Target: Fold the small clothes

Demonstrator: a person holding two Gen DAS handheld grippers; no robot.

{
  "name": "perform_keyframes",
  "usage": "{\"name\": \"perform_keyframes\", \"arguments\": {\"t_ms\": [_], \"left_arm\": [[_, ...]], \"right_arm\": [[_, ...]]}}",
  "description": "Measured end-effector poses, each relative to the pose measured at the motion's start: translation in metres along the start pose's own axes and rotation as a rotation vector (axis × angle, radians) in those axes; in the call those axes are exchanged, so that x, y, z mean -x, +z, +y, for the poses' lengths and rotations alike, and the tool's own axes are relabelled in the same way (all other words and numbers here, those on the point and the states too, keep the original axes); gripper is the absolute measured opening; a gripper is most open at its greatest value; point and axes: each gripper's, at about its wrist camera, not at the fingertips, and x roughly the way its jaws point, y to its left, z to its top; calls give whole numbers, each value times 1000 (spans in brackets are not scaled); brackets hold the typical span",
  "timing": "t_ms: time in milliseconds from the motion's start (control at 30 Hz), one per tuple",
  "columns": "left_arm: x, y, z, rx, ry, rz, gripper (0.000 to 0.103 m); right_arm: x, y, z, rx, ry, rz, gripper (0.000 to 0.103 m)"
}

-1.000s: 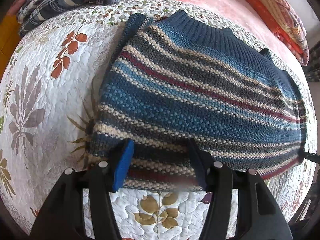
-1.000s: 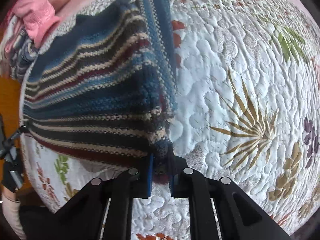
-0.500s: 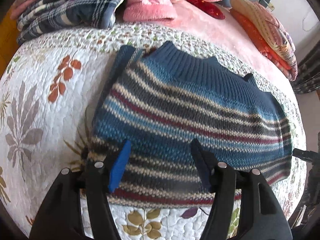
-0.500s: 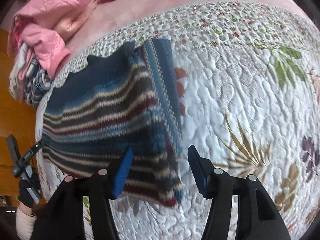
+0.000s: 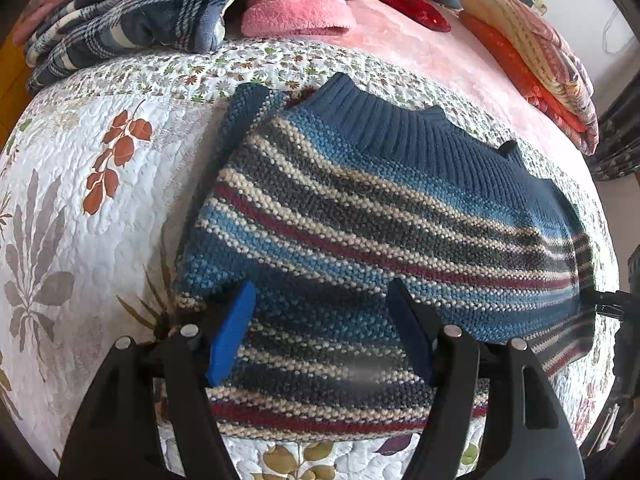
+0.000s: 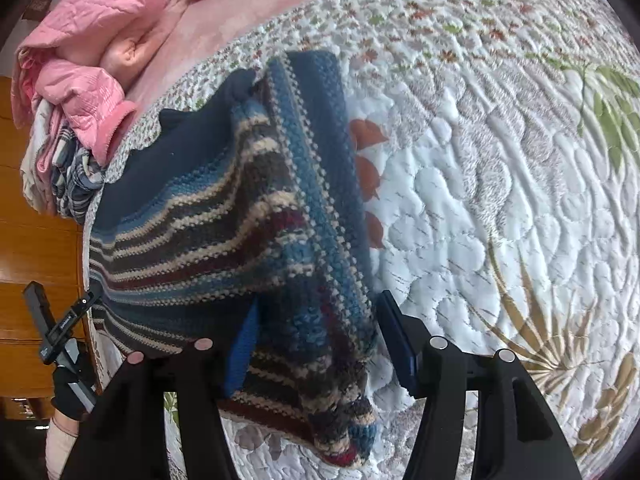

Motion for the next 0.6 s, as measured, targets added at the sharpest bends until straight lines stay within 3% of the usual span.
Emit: {"name": "perform_keyframes", "arguments": {"t_ms": [100,167,267,600], "left_arm": [[-2,-1,-3,-12,4,0,71],[-2,-2,-5,-21,8,-1,71],[-2,-1,-4,-15,-1,-2,71],[-3,-3,-2,-30,-6,4,71]], "right_arm": [[-2,0,-2,-15,21,-10,57],[-3,1,-1,-14,52,-12,42],[-1,2,7,18,44,-23,30],[-3,2,9,14,28,-21,26]]}}
